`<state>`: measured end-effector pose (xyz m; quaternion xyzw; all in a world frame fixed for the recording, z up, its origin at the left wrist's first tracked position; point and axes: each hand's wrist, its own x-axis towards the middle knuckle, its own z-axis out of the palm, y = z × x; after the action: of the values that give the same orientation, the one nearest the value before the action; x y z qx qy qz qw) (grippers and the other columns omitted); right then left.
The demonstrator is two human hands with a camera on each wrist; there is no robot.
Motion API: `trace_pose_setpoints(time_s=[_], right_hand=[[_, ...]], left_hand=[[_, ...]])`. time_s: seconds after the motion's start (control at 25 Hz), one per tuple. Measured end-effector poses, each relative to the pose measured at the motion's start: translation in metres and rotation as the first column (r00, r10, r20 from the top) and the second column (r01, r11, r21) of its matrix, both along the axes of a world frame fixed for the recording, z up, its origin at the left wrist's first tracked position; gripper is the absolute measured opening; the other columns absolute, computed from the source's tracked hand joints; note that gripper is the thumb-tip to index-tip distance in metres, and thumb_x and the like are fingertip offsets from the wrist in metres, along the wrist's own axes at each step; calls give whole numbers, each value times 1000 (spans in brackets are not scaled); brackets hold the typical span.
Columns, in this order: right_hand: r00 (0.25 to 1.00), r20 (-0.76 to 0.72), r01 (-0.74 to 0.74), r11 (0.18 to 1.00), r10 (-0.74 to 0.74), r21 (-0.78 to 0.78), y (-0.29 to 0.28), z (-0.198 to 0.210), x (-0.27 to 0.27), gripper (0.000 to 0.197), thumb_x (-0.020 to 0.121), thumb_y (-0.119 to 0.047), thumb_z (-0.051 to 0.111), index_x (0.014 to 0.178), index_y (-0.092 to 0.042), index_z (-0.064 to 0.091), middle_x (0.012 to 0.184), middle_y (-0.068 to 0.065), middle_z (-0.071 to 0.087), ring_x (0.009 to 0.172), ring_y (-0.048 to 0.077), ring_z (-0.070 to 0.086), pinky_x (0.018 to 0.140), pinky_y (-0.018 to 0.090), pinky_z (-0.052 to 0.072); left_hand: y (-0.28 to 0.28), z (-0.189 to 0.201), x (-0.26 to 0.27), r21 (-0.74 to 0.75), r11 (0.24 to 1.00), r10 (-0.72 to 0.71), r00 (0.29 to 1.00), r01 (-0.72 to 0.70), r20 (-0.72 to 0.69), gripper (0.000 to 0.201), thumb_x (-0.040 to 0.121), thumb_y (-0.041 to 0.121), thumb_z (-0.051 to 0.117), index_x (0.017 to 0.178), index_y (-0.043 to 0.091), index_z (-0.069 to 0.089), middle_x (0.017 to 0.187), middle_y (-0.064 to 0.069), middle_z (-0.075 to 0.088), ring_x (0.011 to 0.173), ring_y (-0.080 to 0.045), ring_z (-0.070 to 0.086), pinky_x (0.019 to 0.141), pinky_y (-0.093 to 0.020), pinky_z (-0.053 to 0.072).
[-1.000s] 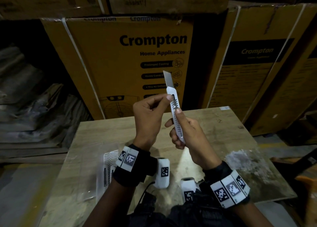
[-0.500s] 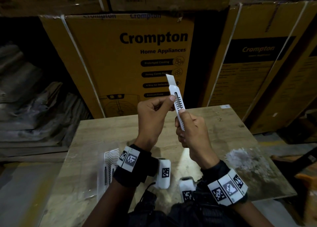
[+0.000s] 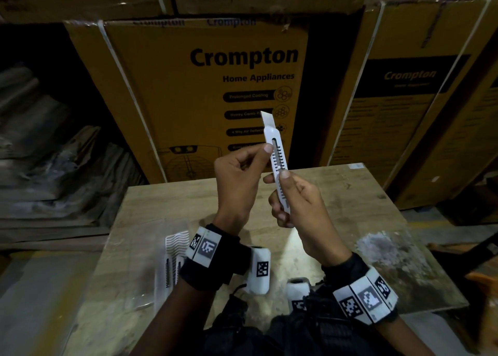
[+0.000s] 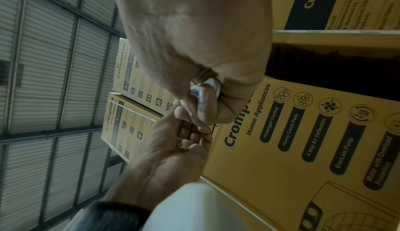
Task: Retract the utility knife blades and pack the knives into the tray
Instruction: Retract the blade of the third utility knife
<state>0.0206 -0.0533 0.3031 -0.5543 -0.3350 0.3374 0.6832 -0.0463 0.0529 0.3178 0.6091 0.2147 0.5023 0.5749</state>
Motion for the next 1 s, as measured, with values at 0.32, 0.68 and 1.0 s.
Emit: trace_pose_setpoints(time_s=[0.32, 0.68, 1.0], right_hand=[[999, 24, 24, 1000, -24, 6, 5, 8, 7, 31, 109, -33, 40, 98, -15, 63, 56, -4, 44, 42, 9, 30, 43, 20, 22], [1000, 5, 6, 1000, -6, 16, 7, 3, 2, 28, 109, -24, 37, 114, -10, 62, 66, 1, 50, 49, 9, 37, 45, 21, 29], [999, -19, -30, 998, 29, -50, -2, -2, 4, 36, 107, -40, 43, 98, -11, 62, 61, -3, 46, 49, 8, 35, 44, 21, 28]], left_hand=[[-2, 0, 0, 25, 999, -37, 999, 37, -30, 11, 93, 7, 71, 100, 7, 79, 80, 2, 78, 70, 1, 71, 63, -12, 50], [2, -2, 0, 45, 999, -25, 1000, 25, -15, 11, 94, 8, 71, 100, 10, 80, 84, 2, 80, 76, -14, 75, 69, -27, 60], [4, -4, 0, 47, 999, 2, 999, -4, 40, 12, 92, 3, 71, 102, 3, 79, 87, 9, 80, 83, -6, 75, 70, -18, 55]])
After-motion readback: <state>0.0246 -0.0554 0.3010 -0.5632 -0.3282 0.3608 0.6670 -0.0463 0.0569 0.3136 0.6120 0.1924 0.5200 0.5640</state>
